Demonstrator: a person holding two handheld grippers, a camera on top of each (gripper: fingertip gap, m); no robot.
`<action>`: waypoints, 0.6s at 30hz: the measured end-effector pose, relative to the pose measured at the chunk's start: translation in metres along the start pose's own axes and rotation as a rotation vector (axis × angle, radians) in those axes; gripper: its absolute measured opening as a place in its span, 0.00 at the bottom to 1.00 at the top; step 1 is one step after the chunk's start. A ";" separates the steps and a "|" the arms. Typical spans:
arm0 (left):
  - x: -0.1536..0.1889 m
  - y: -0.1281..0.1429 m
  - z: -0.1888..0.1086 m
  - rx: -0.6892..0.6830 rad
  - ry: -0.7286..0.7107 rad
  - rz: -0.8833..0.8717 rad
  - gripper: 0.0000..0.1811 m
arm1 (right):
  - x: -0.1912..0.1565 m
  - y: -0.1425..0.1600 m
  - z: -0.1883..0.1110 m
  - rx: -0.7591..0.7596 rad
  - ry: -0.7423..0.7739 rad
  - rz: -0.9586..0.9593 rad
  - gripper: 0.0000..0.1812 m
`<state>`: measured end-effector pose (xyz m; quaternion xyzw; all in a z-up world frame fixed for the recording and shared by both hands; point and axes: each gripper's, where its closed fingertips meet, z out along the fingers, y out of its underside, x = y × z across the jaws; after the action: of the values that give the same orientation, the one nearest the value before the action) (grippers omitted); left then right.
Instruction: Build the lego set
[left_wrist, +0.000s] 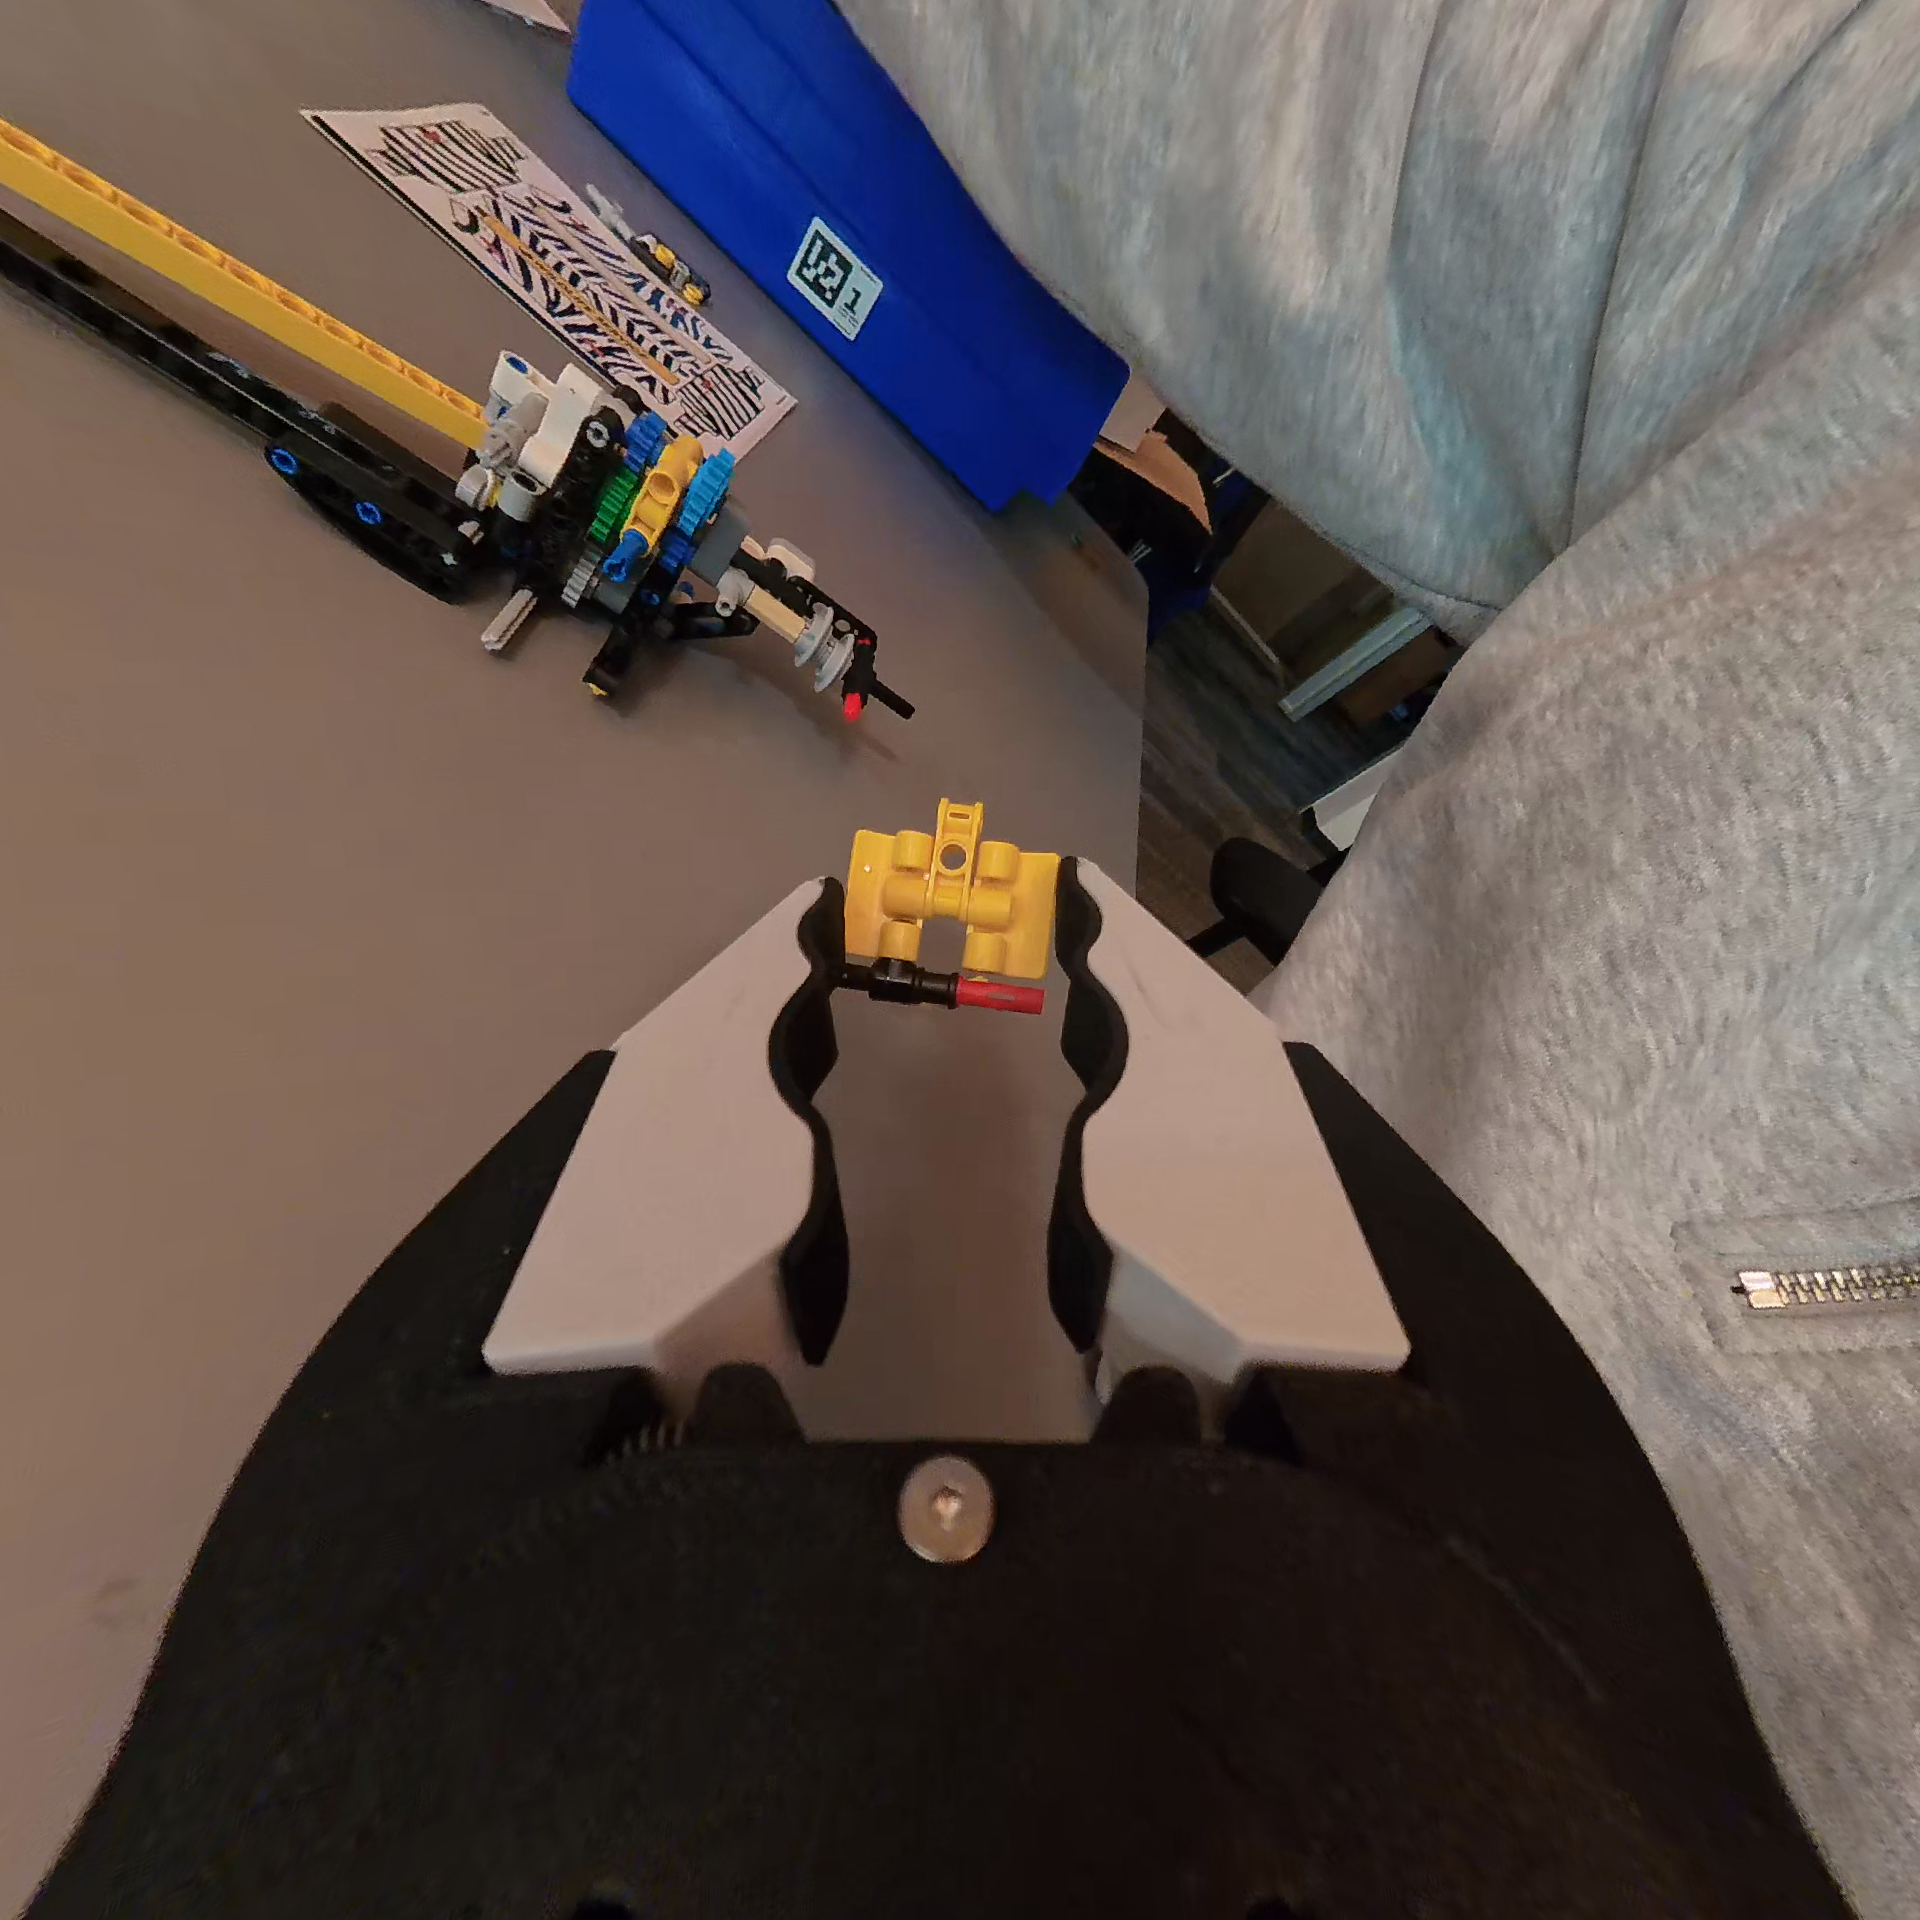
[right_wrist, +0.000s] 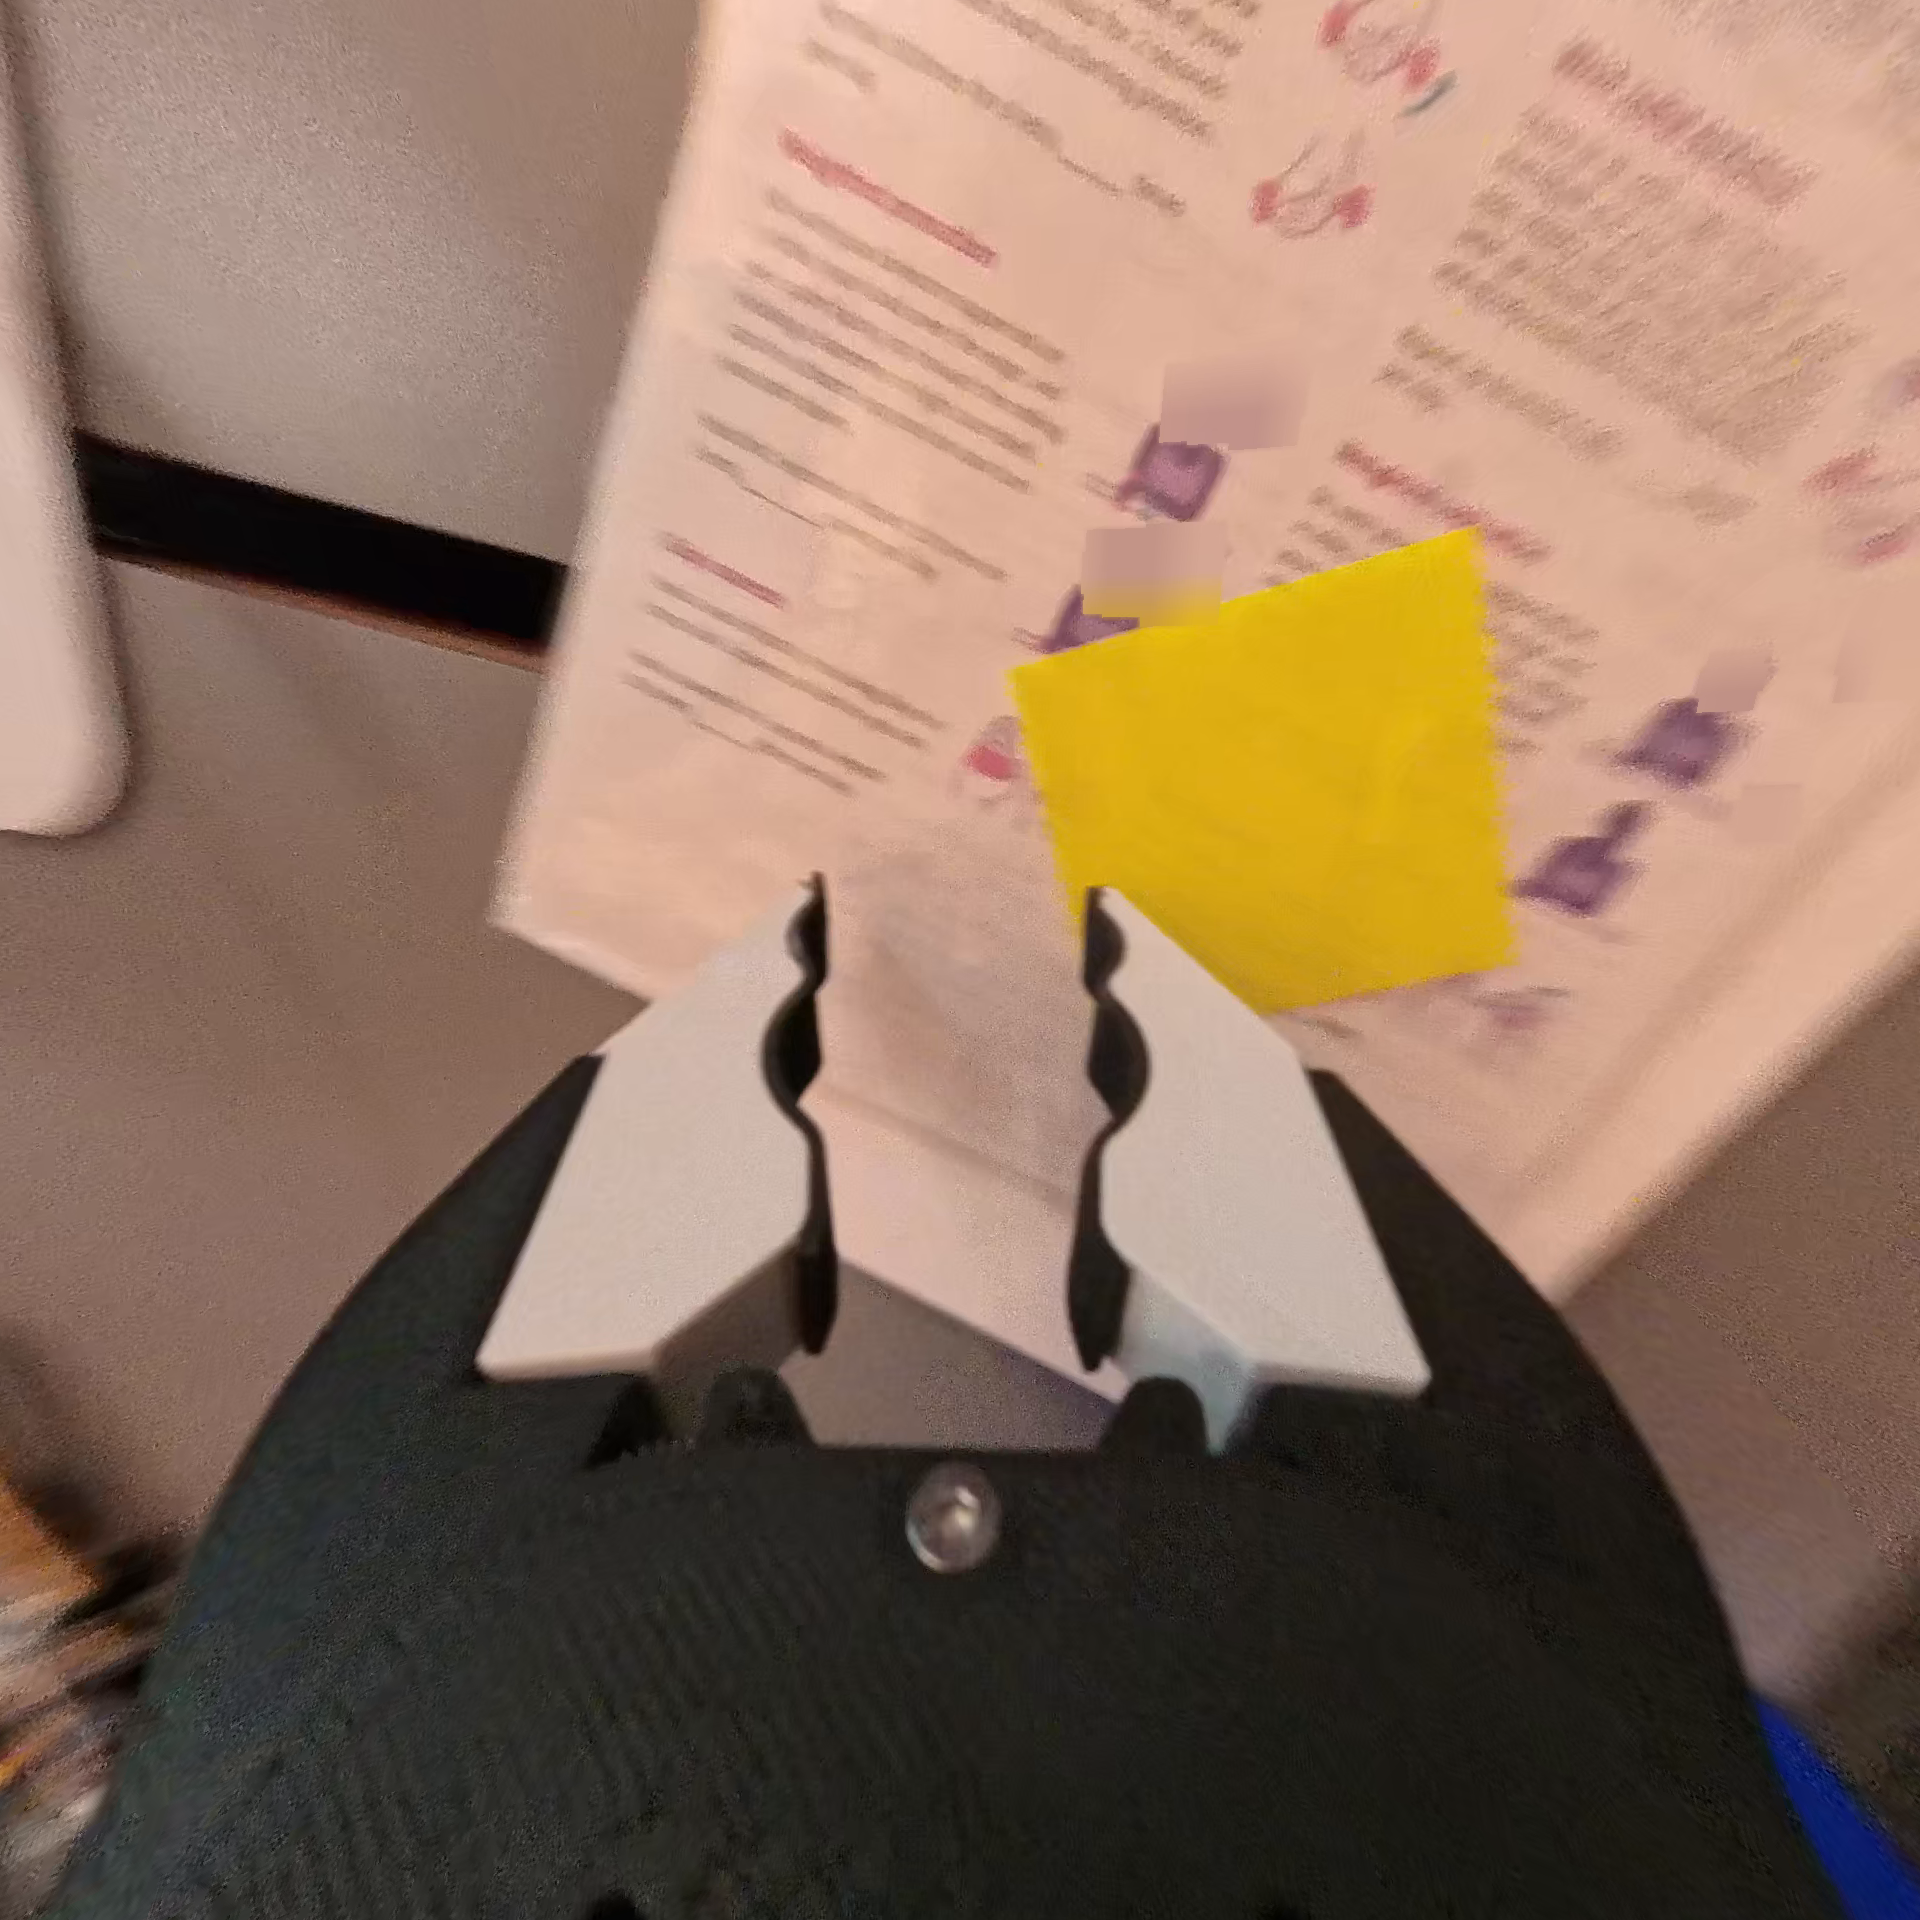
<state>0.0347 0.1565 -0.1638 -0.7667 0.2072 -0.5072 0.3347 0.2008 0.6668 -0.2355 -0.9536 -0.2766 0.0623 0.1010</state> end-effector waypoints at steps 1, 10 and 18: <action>0.000 0.000 0.000 0.000 0.002 -0.003 0.22 | -0.013 -0.003 -0.002 0.009 -0.131 0.088 0.33; -0.003 -0.001 -0.002 0.010 0.007 -0.015 0.22 | 0.003 -0.039 -0.040 0.285 -0.213 0.153 0.37; -0.004 -0.003 -0.004 0.025 0.001 -0.010 0.22 | -0.016 -0.017 -0.149 0.590 0.360 -0.303 0.34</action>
<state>0.0291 0.1597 -0.1630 -0.7631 0.1971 -0.5119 0.3417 0.2048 0.6484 -0.0859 -0.8273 -0.3626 -0.0450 0.4267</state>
